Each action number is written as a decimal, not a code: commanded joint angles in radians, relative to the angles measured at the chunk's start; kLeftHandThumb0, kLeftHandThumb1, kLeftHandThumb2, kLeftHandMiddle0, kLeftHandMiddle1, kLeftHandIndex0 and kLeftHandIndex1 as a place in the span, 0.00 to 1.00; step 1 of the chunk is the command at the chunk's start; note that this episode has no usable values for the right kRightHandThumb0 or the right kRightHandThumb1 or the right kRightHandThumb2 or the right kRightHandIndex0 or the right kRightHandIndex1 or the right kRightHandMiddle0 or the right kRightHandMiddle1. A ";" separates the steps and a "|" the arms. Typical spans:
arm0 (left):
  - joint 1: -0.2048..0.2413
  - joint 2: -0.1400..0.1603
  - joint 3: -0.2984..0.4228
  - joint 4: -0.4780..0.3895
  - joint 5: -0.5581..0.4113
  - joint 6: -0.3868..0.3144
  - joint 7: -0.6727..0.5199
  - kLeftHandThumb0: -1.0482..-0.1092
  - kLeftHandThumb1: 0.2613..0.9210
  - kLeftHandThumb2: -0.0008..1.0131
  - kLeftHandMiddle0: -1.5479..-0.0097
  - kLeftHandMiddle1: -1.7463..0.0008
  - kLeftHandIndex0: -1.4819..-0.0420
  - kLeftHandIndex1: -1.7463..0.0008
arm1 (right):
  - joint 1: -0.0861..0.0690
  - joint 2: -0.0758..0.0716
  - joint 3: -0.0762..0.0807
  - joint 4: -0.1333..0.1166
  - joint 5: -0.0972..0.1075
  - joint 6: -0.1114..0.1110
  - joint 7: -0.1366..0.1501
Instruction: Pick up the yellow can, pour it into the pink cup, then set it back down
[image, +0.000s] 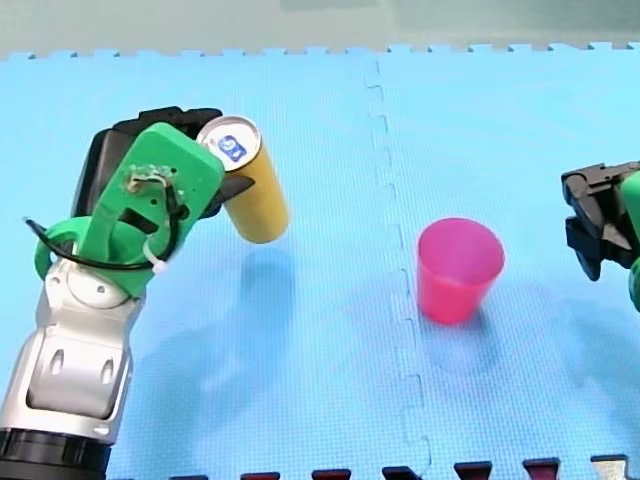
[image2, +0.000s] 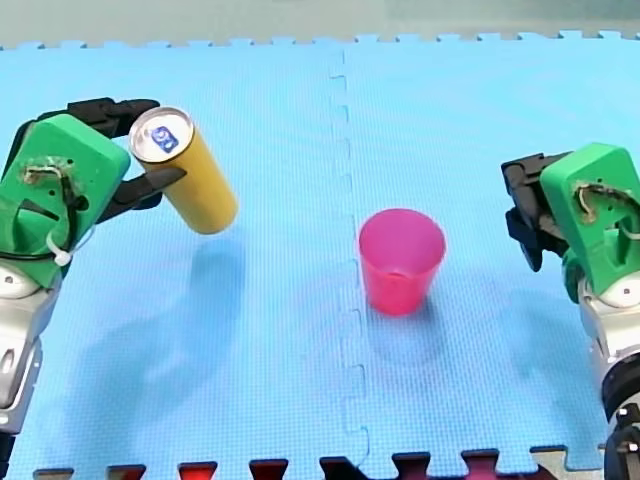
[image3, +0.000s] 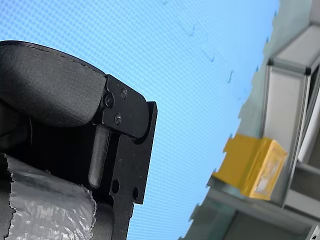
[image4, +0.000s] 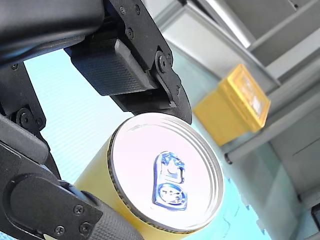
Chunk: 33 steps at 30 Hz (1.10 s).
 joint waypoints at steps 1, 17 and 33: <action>-0.012 0.014 -0.006 0.000 0.005 0.013 -0.009 0.67 0.78 0.00 0.08 0.99 0.16 1.00 | 0.001 -0.004 0.000 -0.001 0.002 -0.002 0.001; -0.009 0.072 -0.063 0.000 0.039 0.095 -0.088 0.68 0.78 0.00 0.08 1.00 0.15 1.00 | 0.002 0.000 0.010 -0.002 -0.008 -0.009 -0.007; -0.017 0.063 -0.040 -0.015 0.000 0.119 -0.113 0.69 0.77 0.00 0.08 1.00 0.15 1.00 | 0.007 0.001 0.007 -0.003 -0.003 -0.012 -0.007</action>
